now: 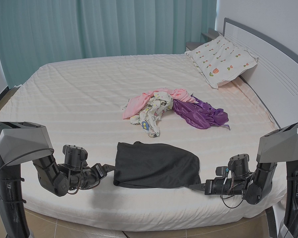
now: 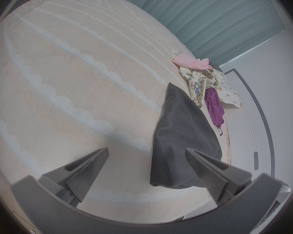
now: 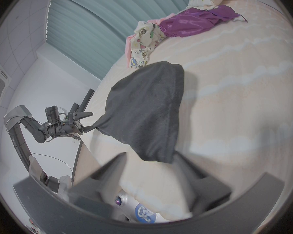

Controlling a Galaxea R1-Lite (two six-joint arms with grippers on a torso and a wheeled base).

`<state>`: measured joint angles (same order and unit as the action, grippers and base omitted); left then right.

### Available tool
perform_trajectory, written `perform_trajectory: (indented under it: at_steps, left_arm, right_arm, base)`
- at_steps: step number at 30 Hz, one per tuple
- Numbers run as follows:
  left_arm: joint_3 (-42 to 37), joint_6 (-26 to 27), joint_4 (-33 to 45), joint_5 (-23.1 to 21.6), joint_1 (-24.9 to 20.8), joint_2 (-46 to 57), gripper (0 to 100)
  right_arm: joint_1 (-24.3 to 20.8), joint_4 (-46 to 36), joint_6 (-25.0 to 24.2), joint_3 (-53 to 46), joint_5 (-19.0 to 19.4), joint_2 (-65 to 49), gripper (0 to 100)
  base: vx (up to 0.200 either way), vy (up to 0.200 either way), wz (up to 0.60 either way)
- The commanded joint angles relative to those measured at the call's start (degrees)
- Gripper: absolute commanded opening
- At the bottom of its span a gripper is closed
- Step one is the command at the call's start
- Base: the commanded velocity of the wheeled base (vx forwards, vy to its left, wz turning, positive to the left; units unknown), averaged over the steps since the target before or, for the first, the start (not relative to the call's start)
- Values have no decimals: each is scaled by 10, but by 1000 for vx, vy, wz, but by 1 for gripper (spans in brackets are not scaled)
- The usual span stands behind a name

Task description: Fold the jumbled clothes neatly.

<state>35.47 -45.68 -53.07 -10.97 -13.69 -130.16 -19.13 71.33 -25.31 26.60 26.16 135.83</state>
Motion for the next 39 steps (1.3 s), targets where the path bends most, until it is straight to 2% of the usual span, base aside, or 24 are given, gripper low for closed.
perform_trajectory:
  at_steps: [1,12,21,27,28,35,39]
  left_arm:
    - [0,0,0,0,0,-1,100]
    - [0,0,0,0,0,-1,100]
    - [0,0,0,0,0,-1,100]
    - [0,0,0,0,0,-1,100]
    - [0,0,0,0,0,-1,100]
    - [0,-2,0,0,0,0,100]
    - [-5,-3,0,0,0,9,100]
  right_arm:
    - [-2,-2,1,-9,-1,3,0]
    - [10,-20,11,-22,-1,-20,0]
    - [32,-88,78,-19,-1,-29,0]
    - [41,-87,81,-11,-1,-27,0]
    - [42,-87,80,-9,-1,-28,100]
    - [44,-83,79,-9,-1,-36,100]
    - [76,-86,75,-3,-2,-90,100]
  base:
    - [0,0,0]
    - [0,0,0]
    - [0,0,0]
    - [0,0,0]
    - [0,0,0]
    - [0,0,0]
    - [0,0,0]
